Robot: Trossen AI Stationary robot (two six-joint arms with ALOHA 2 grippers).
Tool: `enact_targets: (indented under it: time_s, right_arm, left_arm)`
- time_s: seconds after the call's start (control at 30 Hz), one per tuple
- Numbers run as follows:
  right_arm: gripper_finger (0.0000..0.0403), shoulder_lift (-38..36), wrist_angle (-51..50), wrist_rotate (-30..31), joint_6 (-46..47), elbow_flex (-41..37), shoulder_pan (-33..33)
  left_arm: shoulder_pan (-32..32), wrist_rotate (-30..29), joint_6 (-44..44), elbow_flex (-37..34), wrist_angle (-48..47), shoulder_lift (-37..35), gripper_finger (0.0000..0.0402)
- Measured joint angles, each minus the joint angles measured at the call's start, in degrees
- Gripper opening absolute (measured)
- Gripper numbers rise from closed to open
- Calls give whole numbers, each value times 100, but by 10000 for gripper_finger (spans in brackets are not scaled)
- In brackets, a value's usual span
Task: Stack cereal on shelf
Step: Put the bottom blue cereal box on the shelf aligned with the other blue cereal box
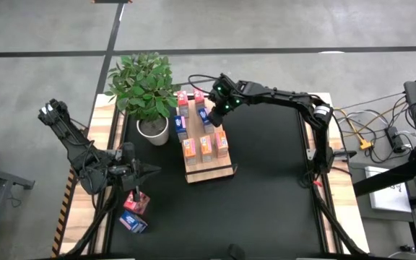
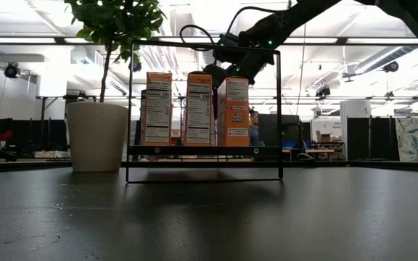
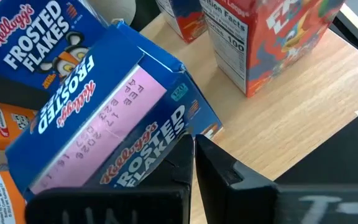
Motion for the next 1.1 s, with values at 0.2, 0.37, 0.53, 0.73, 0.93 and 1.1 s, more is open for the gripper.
enact_targets:
  time_s: [0.2,0.37,0.53,0.73,0.93,1.1]
  right_arm:
    - [9,0,-162,-20,1,0,0]
    - [9,-4,-202,-246,-49,1,0]
    - [9,-11,-206,-308,-108,2,15]
    - [9,-15,-297,-308,-109,4,13]
    - [9,-20,-267,-306,-148,4,35]
    - [9,-22,-265,-312,-161,4,75]
  left_arm:
    - [-2,-1,0,0,-7,-3,0]
    - [-2,-2,0,0,-9,-5,0]
    - [-2,-2,0,0,-11,-7,0]
    - [-2,-2,-6,0,-33,-7,0]
    - [-2,-2,-11,0,-37,-7,0]
    - [-2,-2,-11,0,-35,-9,0]
